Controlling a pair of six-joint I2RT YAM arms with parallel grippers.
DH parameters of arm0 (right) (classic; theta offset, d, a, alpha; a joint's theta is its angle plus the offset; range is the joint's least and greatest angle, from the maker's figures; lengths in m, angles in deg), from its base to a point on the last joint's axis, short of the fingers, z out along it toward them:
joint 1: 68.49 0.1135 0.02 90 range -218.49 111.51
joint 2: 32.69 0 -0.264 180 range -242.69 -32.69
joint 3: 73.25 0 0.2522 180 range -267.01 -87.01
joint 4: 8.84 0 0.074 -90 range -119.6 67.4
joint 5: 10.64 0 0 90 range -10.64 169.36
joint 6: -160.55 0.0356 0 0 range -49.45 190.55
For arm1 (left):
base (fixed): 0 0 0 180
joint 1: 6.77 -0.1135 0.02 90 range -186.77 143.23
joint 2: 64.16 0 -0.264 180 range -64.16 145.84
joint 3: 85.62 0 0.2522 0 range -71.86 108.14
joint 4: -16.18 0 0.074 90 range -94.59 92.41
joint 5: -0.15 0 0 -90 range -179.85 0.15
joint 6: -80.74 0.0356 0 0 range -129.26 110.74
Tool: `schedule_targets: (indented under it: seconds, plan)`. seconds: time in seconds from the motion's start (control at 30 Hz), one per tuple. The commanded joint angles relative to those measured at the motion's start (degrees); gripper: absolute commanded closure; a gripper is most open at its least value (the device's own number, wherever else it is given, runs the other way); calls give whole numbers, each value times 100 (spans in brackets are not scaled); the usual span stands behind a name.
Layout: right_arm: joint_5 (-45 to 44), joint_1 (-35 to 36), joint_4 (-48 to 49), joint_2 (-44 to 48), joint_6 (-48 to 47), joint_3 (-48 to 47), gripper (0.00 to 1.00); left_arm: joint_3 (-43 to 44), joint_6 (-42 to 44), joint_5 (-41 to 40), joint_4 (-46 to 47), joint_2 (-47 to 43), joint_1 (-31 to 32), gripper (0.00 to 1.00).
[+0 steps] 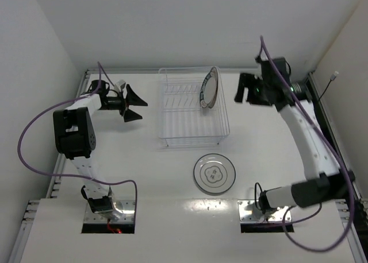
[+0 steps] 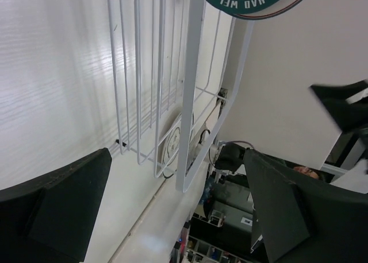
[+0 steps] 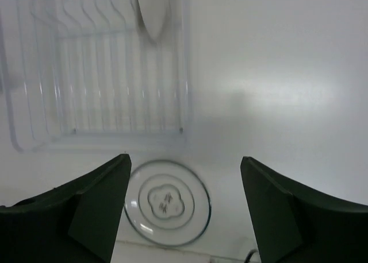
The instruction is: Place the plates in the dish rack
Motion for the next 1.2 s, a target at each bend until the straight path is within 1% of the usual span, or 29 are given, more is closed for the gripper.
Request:
schedule_targets:
  seconds: [0.0,0.03,0.07,0.1,0.13,0.17,0.2,0.23,0.27,0.33,0.37,0.4,0.5,0.57,0.6,0.63,0.7,0.73,0.77,0.83,0.87,0.9,0.93,0.97,1.0,1.03,1.07,1.1,1.17]
  plan:
    - [1327,-621,442,1091,202,2384,26,67,177,81,60,-8,-144,0]
    - [1913,-825,627,1390,264,2912,24,119,177,12,-19,-8,-197,0]
    - [2259,-1010,1064,1663,264,3891,24,198,229,11,-71,-8,-197,0]
    - [2836,-1290,1242,2049,334,4328,24,199,282,-59,-72,-8,-197,0]
    - [2999,-1397,1331,2157,396,4671,26,259,283,-164,-142,44,-197,0]
    - [3174,-1468,1610,2228,396,5327,27,260,283,-165,-195,45,-197,0]
    - [3507,-1590,1726,2228,396,5604,30,260,283,-234,-195,45,-197,0]
    - [3562,-1644,1779,2228,396,5815,31,312,283,-235,-195,45,-197,0]
    - [3633,-1644,2006,2133,396,6200,31,313,335,-287,-247,45,-197,0]
    - [3809,-1706,2105,1913,230,6650,31,313,414,-340,-317,45,-197,0]
    - [3887,-1706,2227,1555,177,6783,31,313,414,-419,-318,45,-197,0]
    - [4053,-1706,2472,1369,124,6915,34,313,475,-420,-370,45,-197,0]
    - [4213,-1706,2999,807,71,7328,37,182,476,-481,-371,-16,-197,0]
    - [4266,-1653,3176,577,71,7382,39,24,267,-289,-74,-17,-197,0]
    - [4318,-1601,3308,480,71,7382,44,-73,161,-96,50,-17,-197,0]
    - [4319,-1600,3361,270,71,7382,47,-326,29,1,199,-17,-197,0]
    - [4371,-1600,3415,41,71,7295,55,-530,-244,142,534,-17,-197,0]
    - [4371,-1531,3467,-56,71,7190,67,-670,-297,143,587,-17,-197,0]
    - [4371,-1478,3467,-222,71,7136,76,-724,-376,213,639,-17,-197,0]
    - [4284,-1408,3406,-277,71,6952,91,-803,-429,275,745,-17,-197,0]
    - [4231,-1407,3336,-277,71,6882,95,-803,-481,275,798,-17,-197,0]
    - [4153,-1407,3231,-277,71,6724,98,-803,-482,275,798,-17,-197,0]
    - [4047,-1407,2882,-224,71,6627,100,-803,-482,327,798,-17,-197,3]
    - [3820,-1355,2661,-146,-51,6513,100,-803,-482,327,798,-17,-197,3]
    - [3740,-1354,2433,12,-130,6251,100,-803,-482,327,798,-17,-197,10]
    - [3591,-1354,1934,100,-227,6083,100,-751,-482,327,798,-17,-197,12]
    - [3537,-1354,1712,214,-367,5933,100,-751,-482,327,798,-17,-249,12]
    - [3476,-1285,1518,363,-368,5636,100,-751,-482,327,798,36,-250,15]
    - [3168,-1127,1106,995,-368,5379,100,-751,-482,327,798,36,-250,19]
